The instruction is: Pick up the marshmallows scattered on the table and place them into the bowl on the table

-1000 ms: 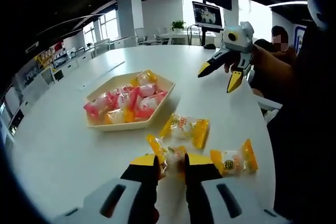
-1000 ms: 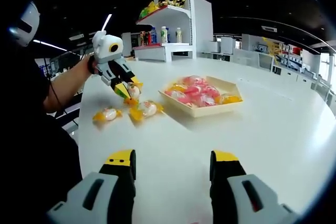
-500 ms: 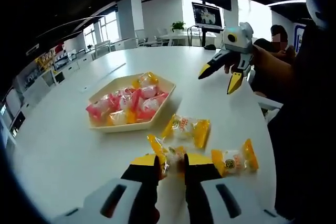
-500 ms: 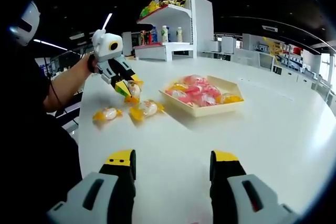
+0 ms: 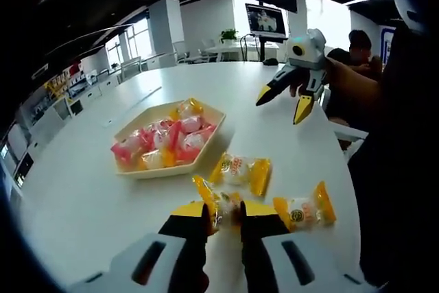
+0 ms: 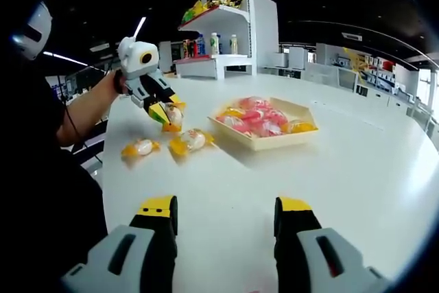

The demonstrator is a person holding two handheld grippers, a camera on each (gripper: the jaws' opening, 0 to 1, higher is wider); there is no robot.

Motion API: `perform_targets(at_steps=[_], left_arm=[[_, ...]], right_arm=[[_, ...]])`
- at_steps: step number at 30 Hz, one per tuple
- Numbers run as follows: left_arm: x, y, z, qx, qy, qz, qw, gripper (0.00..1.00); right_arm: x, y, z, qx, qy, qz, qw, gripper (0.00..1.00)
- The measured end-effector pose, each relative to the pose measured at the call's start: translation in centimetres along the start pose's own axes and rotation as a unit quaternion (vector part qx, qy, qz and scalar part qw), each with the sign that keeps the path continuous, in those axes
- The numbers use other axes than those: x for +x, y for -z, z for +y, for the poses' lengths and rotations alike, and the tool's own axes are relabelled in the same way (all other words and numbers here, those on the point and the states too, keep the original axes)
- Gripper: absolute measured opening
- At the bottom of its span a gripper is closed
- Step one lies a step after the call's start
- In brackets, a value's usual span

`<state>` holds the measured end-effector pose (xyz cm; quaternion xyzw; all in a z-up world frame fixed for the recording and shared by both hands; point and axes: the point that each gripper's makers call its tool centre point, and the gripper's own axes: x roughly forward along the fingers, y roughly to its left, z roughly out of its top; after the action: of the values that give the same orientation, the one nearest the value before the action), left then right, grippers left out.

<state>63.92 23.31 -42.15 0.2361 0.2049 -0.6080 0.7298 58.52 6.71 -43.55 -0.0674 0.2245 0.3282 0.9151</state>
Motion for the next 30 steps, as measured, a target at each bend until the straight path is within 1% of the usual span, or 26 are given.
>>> perform_targets(at_steps=[6,9,12,20,23,27,30], left_arm=[[-0.1,-0.1,0.2,0.004,-0.005,0.0,1.0,0.19],[-0.2,-0.6,0.2,0.006,-0.007,-0.009,0.9999,0.19],[-0.2,-1.1,0.3,0.005,-0.016,-0.019,0.9997,0.19],[-0.3,-1.6,0.2,0.011,-0.019,-0.028,0.9994,0.19],[-0.4,-1.9,0.2,0.012,-0.021,-0.034,0.9991,0.19],[-0.3,-2.4,0.7,0.009,-0.033,-0.048,0.9983,0.18],[-0.3,-2.8,0.8,0.006,-0.034,-0.055,0.9979,0.18]], right_arm=[[0.0,0.1,-0.1,0.001,0.001,0.0,1.0,0.56],[0.0,0.2,-0.1,0.002,0.001,0.001,1.0,0.56],[0.0,0.2,-0.1,0.002,0.001,0.001,1.0,0.56],[0.0,0.2,-0.1,0.003,0.0,0.0,1.0,0.56],[-0.1,0.2,-0.1,0.002,0.0,0.001,1.0,0.56],[-0.1,0.2,0.0,0.002,0.0,0.0,1.0,0.56],[-0.1,0.2,0.0,0.002,0.0,0.0,1.0,0.56]])
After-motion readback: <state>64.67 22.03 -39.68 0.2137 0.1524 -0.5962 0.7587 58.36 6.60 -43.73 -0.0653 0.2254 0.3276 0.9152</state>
